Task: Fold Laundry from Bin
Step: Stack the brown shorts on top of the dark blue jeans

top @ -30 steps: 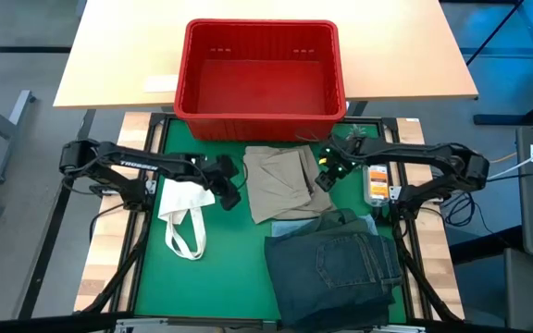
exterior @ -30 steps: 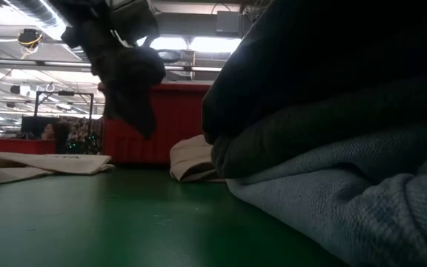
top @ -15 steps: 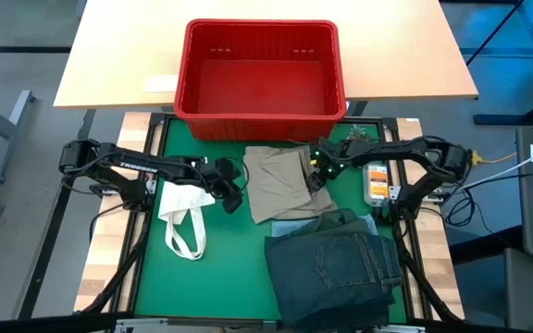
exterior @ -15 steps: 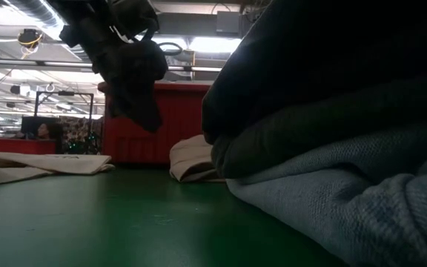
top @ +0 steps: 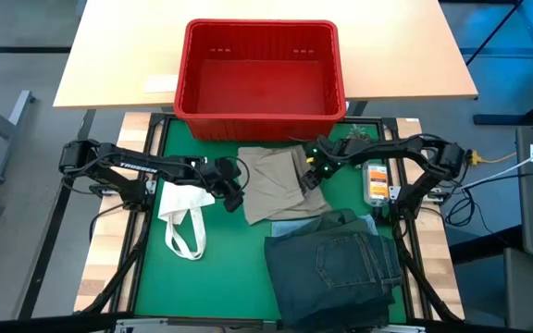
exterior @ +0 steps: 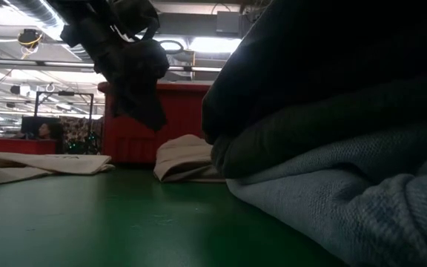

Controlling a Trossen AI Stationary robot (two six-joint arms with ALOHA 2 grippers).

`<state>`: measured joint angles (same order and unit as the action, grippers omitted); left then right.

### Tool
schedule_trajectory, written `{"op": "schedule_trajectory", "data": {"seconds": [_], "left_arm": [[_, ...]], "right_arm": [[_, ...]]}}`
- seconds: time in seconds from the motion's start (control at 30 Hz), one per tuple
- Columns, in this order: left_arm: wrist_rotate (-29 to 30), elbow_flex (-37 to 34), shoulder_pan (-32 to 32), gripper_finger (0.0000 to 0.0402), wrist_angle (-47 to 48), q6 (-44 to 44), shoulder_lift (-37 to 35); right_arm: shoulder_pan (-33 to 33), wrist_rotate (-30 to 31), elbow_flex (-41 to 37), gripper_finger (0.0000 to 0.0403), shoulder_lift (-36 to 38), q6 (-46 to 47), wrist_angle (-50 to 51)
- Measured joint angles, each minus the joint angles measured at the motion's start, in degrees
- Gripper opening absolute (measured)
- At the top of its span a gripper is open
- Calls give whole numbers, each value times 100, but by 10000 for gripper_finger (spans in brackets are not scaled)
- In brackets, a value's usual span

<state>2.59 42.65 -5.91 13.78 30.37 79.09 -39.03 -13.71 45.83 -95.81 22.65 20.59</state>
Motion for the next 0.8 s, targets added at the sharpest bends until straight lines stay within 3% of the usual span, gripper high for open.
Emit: {"op": "schedule_trajectory", "data": {"seconds": [0.2,0.43,0.8], "left_arm": [[0,0,0,137,-57,4,0],[2,0,0,137,-122,9,2],[119,0,0,137,-122,187,2]], "right_arm": [[0,-20,-2,192,-7,0,-1],[4,92,-13,116,-14,-17,-14],[7,-560,-24,12,-30,-35,-394]]}}
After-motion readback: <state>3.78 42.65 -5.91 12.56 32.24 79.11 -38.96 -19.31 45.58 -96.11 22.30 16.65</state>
